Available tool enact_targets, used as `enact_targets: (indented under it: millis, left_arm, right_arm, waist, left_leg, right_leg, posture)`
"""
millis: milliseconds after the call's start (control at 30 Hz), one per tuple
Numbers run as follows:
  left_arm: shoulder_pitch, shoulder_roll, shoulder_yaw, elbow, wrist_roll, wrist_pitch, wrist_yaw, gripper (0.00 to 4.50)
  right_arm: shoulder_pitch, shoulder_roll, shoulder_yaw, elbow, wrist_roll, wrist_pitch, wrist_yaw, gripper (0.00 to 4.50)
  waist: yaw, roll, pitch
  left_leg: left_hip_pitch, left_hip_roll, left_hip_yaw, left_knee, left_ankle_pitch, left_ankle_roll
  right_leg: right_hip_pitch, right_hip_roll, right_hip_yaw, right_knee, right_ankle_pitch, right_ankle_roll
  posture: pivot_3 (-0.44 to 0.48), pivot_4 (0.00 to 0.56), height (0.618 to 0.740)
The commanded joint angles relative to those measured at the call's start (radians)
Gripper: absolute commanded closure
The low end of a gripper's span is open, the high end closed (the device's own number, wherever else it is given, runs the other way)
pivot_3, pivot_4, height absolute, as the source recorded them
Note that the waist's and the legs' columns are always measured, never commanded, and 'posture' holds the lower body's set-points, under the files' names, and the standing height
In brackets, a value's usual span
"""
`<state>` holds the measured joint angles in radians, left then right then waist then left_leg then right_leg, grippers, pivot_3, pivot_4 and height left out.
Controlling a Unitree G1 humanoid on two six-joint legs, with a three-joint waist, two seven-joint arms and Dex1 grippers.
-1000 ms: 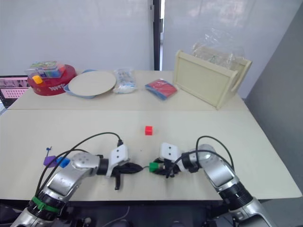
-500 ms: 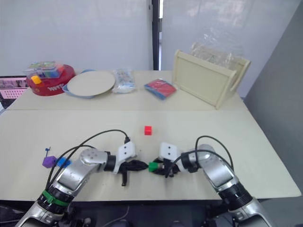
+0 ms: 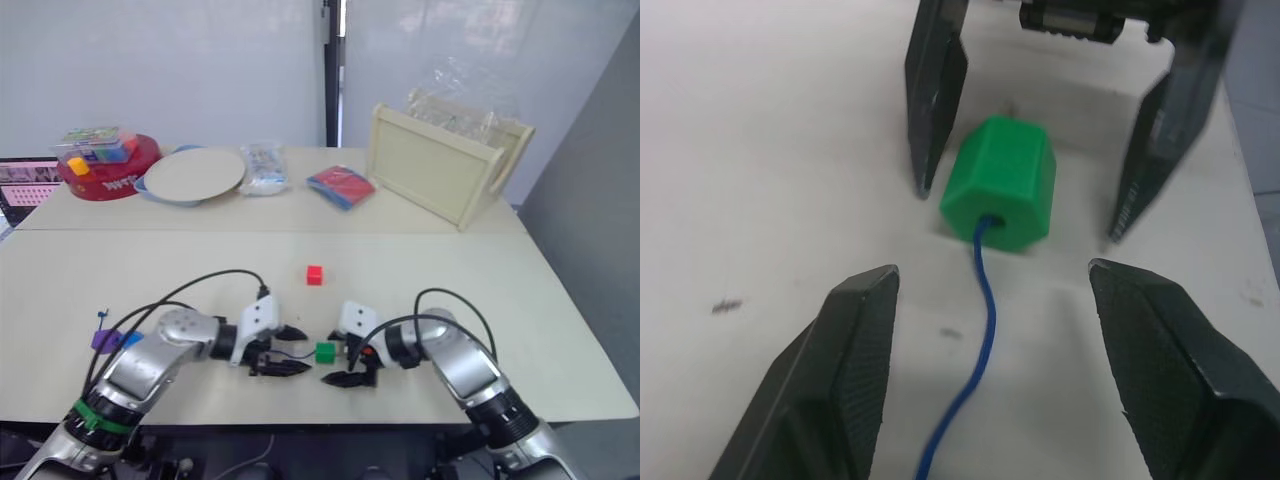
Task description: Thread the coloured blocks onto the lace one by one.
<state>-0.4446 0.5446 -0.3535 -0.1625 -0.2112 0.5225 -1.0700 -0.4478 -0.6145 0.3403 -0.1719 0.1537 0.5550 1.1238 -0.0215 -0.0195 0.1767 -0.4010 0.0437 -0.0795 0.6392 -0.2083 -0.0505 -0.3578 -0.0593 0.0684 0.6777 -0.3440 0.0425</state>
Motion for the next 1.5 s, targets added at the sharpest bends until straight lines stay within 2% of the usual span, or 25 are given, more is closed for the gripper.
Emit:
enact_targets:
  millis: [33, 233, 433, 533, 900, 1033, 1200, 1300, 1367, 1500]
  left_arm:
    - [-0.032, -0.036, -0.038, 0.036, 0.031, -0.051, 0.008, 1.38]
    - [-0.096, -0.113, -0.080, 0.169, 0.080, -0.130, 0.012, 1.38]
    - [-0.099, -0.119, -0.090, 0.198, 0.077, -0.166, -0.041, 3.16]
    - [-0.097, -0.114, -0.093, 0.194, 0.073, -0.167, -0.063, 3.17]
    - [-0.100, -0.102, -0.085, 0.204, 0.080, -0.168, -0.089, 3.17]
    - [-0.087, -0.075, -0.071, 0.191, 0.074, -0.165, -0.105, 3.17]
    - [-0.014, 0.045, 0.001, 0.113, 0.048, -0.129, -0.118, 3.17]
    - [0.104, 0.203, 0.094, 0.054, 0.039, -0.136, -0.136, 3.17]
    - [0.238, 0.340, 0.205, 0.058, 0.022, -0.172, -0.163, 3.17]
    - [0.358, 0.466, 0.329, 0.149, 0.046, -0.251, -0.119, 3.17]
  right_arm:
    - [0.019, -0.040, -0.059, -0.056, 0.025, 0.015, -0.016, 0.03]
    - [0.119, -0.088, -0.109, -0.105, 0.019, -0.018, -0.070, 0.03]
    - [0.154, -0.074, -0.091, -0.100, 0.009, -0.057, -0.109, 0.00]
    - [0.162, -0.073, -0.087, -0.091, 0.006, -0.077, -0.115, 0.86]
    - [0.150, -0.079, -0.076, -0.065, 0.004, -0.133, -0.093, 4.50]
    - [0.125, -0.072, -0.069, -0.055, 0.007, -0.157, -0.075, 4.50]
    - [0.076, -0.055, -0.051, -0.064, 0.012, -0.163, -0.059, 4.50]
    - [0.059, -0.058, -0.039, -0.074, 0.010, -0.160, -0.047, 4.50]
    - [0.043, -0.051, -0.032, -0.070, 0.010, -0.158, -0.044, 4.50]
    - [0.037, -0.051, -0.023, -0.065, 0.007, -0.163, -0.036, 4.50]
  waist:
    - [0.004, 0.000, 0.000]
    - [0.010, 0.000, 0.000]
    - [0.006, 0.000, 0.000]
    - [0.006, 0.000, 0.000]
    - [0.006, 0.000, 0.000]
    - [0.003, 0.000, 0.000]
    - [-0.014, 0.000, 0.000]
    - [-0.031, 0.000, 0.000]
    - [-0.042, -0.001, 0.000]
    - [-0.047, 0.001, 0.000]
  left_leg:
    - [-0.001, 0.000, 0.000, 0.000, 0.000, 0.000]
    - [-0.005, 0.000, 0.000, 0.000, 0.000, 0.000]
    - [-0.005, 0.000, 0.000, 0.001, 0.000, 0.000]
    - [-0.005, 0.000, 0.000, 0.001, 0.000, 0.000]
    - [-0.005, 0.000, 0.000, 0.001, 0.000, 0.000]
    - [-0.005, 0.000, 0.000, 0.001, 0.000, 0.000]
    - [-0.004, 0.001, 0.000, 0.001, 0.000, 0.000]
    - [-0.004, 0.002, 0.000, 0.000, 0.000, 0.000]
    - [-0.001, 0.003, 0.000, -0.003, 0.000, 0.000]
    - [0.005, 0.004, 0.002, -0.012, 0.000, 0.000]
  right_leg:
    - [0.000, 0.000, 0.000, 0.000, 0.000, 0.000]
    - [-0.006, 0.000, 0.000, 0.001, 0.000, 0.000]
    - [-0.006, 0.000, 0.000, 0.001, 0.000, 0.000]
    - [-0.006, 0.000, 0.000, 0.001, 0.000, 0.000]
    - [-0.006, 0.000, 0.000, 0.001, 0.000, 0.000]
    - [-0.006, 0.000, 0.000, 0.001, 0.000, 0.000]
    - [-0.006, 0.001, 0.000, 0.002, 0.000, 0.000]
    - [-0.006, 0.002, 0.000, 0.002, 0.000, 0.000]
    - [-0.006, 0.003, 0.001, 0.002, 0.000, 0.000]
    - [-0.006, 0.003, 0.002, 0.003, -0.001, -0.002]
  posture:
    - [0.000, 0.150, 0.740]
    - [0.000, 0.150, 0.740]
    - [0.000, 0.150, 0.740]
    - [0.000, 0.150, 0.740]
    - [0.000, 0.150, 0.740]
    - [0.000, 0.150, 0.740]
    - [0.000, 0.150, 0.740]
    - [0.000, 0.150, 0.740]
    - [0.000, 0.150, 0.740]
    - [0.000, 0.150, 0.740]
